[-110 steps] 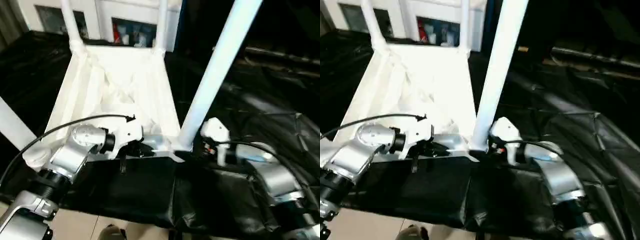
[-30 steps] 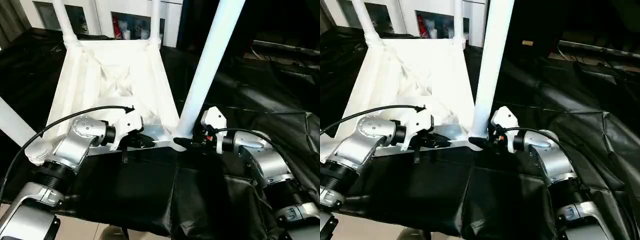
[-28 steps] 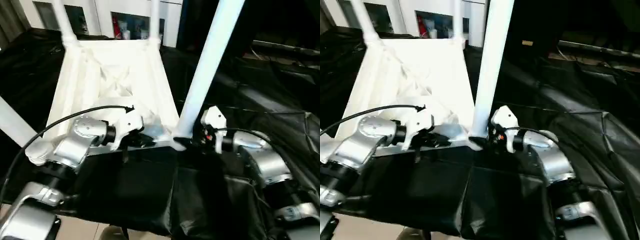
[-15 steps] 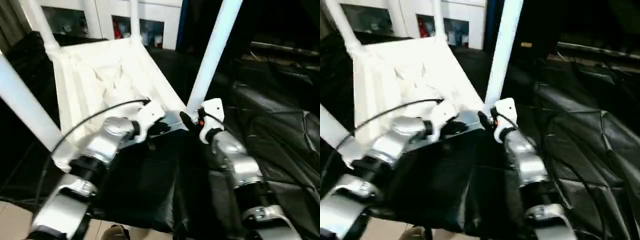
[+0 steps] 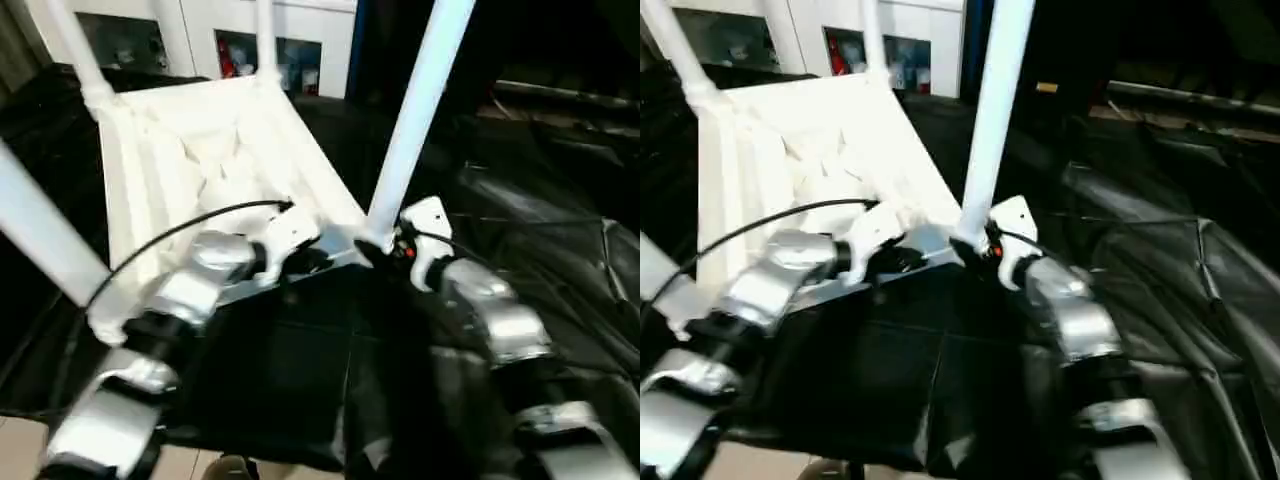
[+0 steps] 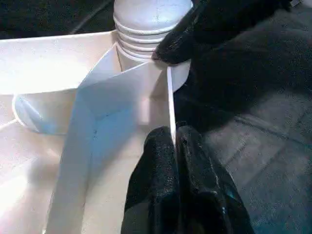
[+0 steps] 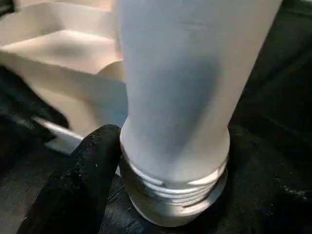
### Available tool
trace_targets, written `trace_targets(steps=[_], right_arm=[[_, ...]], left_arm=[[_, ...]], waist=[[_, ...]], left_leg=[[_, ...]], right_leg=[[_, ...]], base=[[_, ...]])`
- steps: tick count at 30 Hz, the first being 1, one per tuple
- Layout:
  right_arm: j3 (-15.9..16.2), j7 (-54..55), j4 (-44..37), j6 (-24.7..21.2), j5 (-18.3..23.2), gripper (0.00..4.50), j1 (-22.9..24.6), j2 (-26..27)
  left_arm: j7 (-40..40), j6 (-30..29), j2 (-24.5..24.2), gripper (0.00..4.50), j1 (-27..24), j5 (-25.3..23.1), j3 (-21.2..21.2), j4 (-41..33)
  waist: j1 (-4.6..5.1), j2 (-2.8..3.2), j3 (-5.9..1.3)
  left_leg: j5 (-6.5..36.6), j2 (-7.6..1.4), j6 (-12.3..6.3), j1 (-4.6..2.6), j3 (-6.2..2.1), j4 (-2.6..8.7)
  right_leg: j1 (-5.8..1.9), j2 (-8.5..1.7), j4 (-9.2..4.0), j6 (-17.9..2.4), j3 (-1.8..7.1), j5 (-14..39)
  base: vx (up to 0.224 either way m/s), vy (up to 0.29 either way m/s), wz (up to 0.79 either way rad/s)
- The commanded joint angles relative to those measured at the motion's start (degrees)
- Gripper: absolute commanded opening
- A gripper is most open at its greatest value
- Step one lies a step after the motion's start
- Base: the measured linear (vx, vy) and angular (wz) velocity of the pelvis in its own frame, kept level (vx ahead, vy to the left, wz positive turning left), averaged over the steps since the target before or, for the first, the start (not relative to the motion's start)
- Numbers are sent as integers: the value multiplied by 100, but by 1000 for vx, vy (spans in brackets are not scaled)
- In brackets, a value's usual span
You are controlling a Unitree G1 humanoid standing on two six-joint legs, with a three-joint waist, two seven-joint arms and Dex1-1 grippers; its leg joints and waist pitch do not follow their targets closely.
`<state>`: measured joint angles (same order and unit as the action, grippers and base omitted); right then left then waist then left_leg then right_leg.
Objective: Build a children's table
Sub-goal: Rotate leg to tighten
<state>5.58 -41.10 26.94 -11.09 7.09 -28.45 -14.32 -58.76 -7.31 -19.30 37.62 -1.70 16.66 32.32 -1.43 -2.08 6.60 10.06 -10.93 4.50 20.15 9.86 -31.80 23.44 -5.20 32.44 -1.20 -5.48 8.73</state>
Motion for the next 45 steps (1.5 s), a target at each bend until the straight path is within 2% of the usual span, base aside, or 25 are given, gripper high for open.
trace_targets(steps=[1,4,5,7,9,11,15,16,18,21,24,27,29,31,34,35,36,37,38,39,40,42,43,44,45], right_arm=[[221,-669,-180,-28,143,342,-45,-72],[274,-1444,-282,-79,333,342,-75,-389],[304,-1609,-279,-93,359,342,-89,-460],[328,-1727,-230,-88,369,342,-129,-513],[342,-1774,-175,-48,369,342,-167,-523],[339,-1825,-130,-29,363,342,-194,-522],[355,-1911,-140,-29,373,342,-167,-501],[360,-1953,-138,-30,386,316,-165,-505],[379,-2014,-154,-36,396,306,-136,-507],[388,-2036,-164,-42,420,287,-107,-513],[380,-2031,-167,-47,418,276,-93,-509],[284,-1480,-100,-89,266,274,-2,-365],[250,-1272,-49,-88,210,273,11,-307],[-9,-346,229,-208,163,272,49,61],[-190,430,371,-340,126,272,120,392],[-289,1155,461,-415,10,272,171,669],[-325,1616,504,-441,-87,272,192,852],[-354,1964,530,-451,-151,272,201,1003],[-388,2245,557,-464,-175,272,197,1153],[-407,2380,571,-469,-175,272,192,1236],[-411,2535,605,-442,-189,272,162,1365],[-337,2588,600,-385,-231,272,126,1521],[-282,2571,576,-360,-260,307,114,1571],[-270,2567,570,-351,-270,307,111,1575],[-268,2575,563,-332,-286,328,97,1578]], left_arm=[[-403,161,-71,0,-164,30,173,71],[-1001,163,-321,0,-184,290,88,-19],[-1188,104,-382,0,-193,392,66,-95],[-1374,25,-451,0,-192,476,61,-188],[-1443,10,-486,0,-168,481,61,-174],[-1469,40,-493,0,-139,468,59,-123],[-1497,82,-489,0,-118,474,64,-78],[-1520,79,-491,0,-116,483,63,-76],[-1529,90,-489,0,-114,485,41,-74],[-1502,110,-481,0,-116,448,14,-69],[-1475,130,-478,0,-114,435,4,-56],[-791,138,-352,0,-21,231,-126,223],[-647,159,-322,0,2,177,-140,288],[-79,61,-123,0,108,82,-236,510],[356,-30,115,0,174,36,-281,593],[767,-155,361,0,234,-26,-290,661],[1002,-235,538,0,270,-62,-281,709],[1179,-297,683,0,292,-98,-261,738],[1372,-326,818,0,313,-136,-249,775],[1476,-332,890,0,323,-157,-241,797],[1566,-364,1024,0,331,-156,-226,809],[1595,-396,1199,0,323,-130,-190,791],[1576,-406,1255,0,314,-118,-168,775],[1567,-405,1259,0,312,-116,-163,773],[1563,-392,1260,0,311,-124,-167,775]], waist=[[-22,-3,-323],[-65,1,-376],[-69,11,-389],[-73,54,-423],[-104,67,-444],[-116,68,-444],[-140,64,-405],[-142,59,-397],[-144,57,-391],[-151,54,-397],[-153,56,-409],[-154,46,-409],[-150,31,-379],[-143,16,-348],[-139,13,-330],[-121,6,-332],[-109,23,-306],[-90,39,-279],[-68,24,-251],[-61,39,-269],[-54,55,-302],[-45,55,-298],[-36,48,-300],[-34,51,-311],[-28,54,-318]], left_leg=[[1440,-196,-465,12,-28,357],[961,-199,-625,31,-2,299],[805,-198,-666,47,-3,291],[329,-218,-820,48,10,254],[127,-235,-937,17,30,227],[85,-238,-967,36,32,220],[568,-249,-755,42,35,249],[688,-244,-669,44,35,255],[818,-240,-559,38,36,264],[812,-238,-486,38,44,264],[702,-238,-508,43,45,257],[673,-236,-542,44,49,252],[864,-226,-458,43,46,264],[1190,-212,-279,22,45,279],[1352,-201,-105,28,13,306],[1390,-202,-99,14,20,310],[1565,-200,-51,-25,8,324],[1678,-199,-40,-23,2,338],[1953,-180,18,-67,-19,347],[2007,-172,26,-93,-32,342],[1966,-185,2,-108,-44,353],[1864,-183,-68,-71,-39,382],[1911,-172,-114,-65,-40,385],[1903,-171,-135,-56,-43,388],[1861,-172,-177,-30,-52,401]], right_leg=[[-255,-358,-430,-997,334,2263],[-288,-334,-275,-1306,351,1349],[-307,-333,-236,-1377,349,1109],[-308,-300,-124,-1670,340,212],[-299,-276,-72,-1861,337,-259],[-305,-276,-58,-1902,332,-327],[-300,-298,-131,-1755,332,366],[-301,-304,-147,-1699,339,544],[-295,-305,-176,-1619,343,772],[-292,-298,-167,-1560,350,766],[-296,-290,-142,-1582,349,596],[-293,-292,-142,-1595,350,545],[-276,-303,-200,-1497,354,947],[-240,-316,-286,-1244,358,1772],[-223,-327,-360,-931,343,2514],[-207,-323,-380,-883,349,2606],[-173,-325,-433,-777,338,2908],[-157,-327,-450,-735,334,3075],[-139,-325,-521,-573,296,3544],[-143,-338,-545,-511,287,3682],[-158,-352,-559,-485,283,3610],[-170,-326,-559,-486,287,3355],[-171,-316,-553,-474,282,3325],[-180,-320,-545,-476,286,3284],[-191,-325,-530,-483,294,3183]], base=[[56,-35,4],[63,-32,3],[54,-23,-1],[27,-11,0],[0,0,0],[0,0,0],[0,0,0],[0,0,0],[0,0,0],[0,0,0],[0,0,0],[0,0,0],[0,0,0],[0,0,0],[0,0,0],[0,0,0],[0,0,0],[0,0,0],[0,0,0],[0,0,0],[0,0,0],[0,0,0],[0,0,0],[0,0,0],[0,0,0]])
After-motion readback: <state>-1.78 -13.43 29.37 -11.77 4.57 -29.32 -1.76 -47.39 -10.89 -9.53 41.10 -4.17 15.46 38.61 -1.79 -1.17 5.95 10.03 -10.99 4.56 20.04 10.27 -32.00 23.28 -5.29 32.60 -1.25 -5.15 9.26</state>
